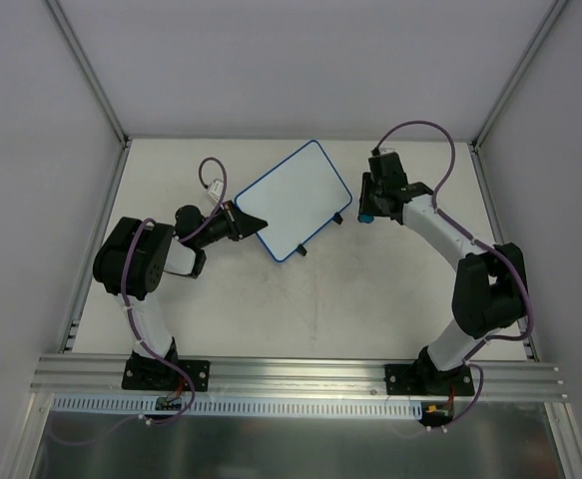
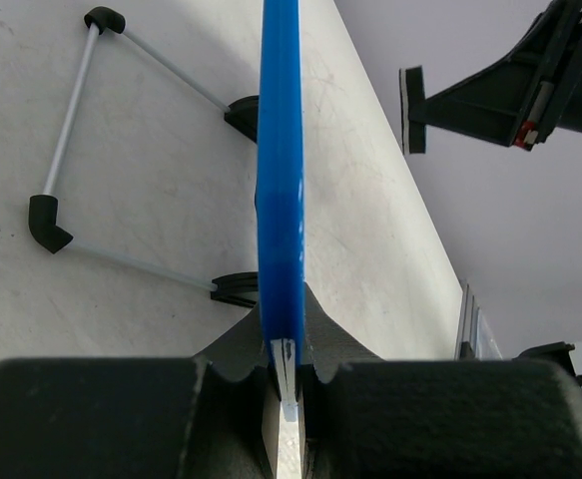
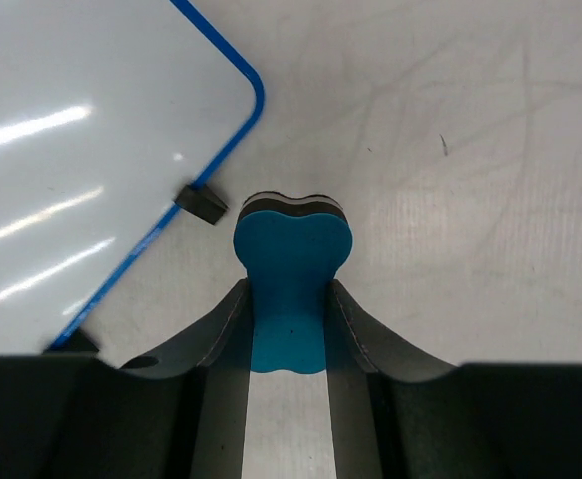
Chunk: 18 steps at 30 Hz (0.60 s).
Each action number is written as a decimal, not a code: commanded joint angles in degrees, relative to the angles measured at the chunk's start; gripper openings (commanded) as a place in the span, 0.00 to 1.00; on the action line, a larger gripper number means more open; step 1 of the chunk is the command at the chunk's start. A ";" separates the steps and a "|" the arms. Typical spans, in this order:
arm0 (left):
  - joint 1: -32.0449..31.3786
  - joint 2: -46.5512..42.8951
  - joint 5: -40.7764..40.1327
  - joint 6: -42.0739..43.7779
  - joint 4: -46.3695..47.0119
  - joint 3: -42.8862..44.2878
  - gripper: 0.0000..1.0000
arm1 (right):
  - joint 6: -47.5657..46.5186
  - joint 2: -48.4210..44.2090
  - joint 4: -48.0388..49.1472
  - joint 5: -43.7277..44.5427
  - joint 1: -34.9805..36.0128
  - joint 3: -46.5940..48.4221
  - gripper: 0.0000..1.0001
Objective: Erase the whiteboard
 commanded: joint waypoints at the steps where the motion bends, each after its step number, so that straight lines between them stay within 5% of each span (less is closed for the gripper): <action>1: -1.17 -0.17 5.58 0.75 20.76 0.43 0.03 | -3.43 -1.47 -6.07 1.65 -2.31 -2.98 0.00; 18: -1.08 -0.61 5.84 0.93 20.76 0.17 0.09 | -6.87 7.06 -7.65 -2.31 -4.68 -4.57 0.02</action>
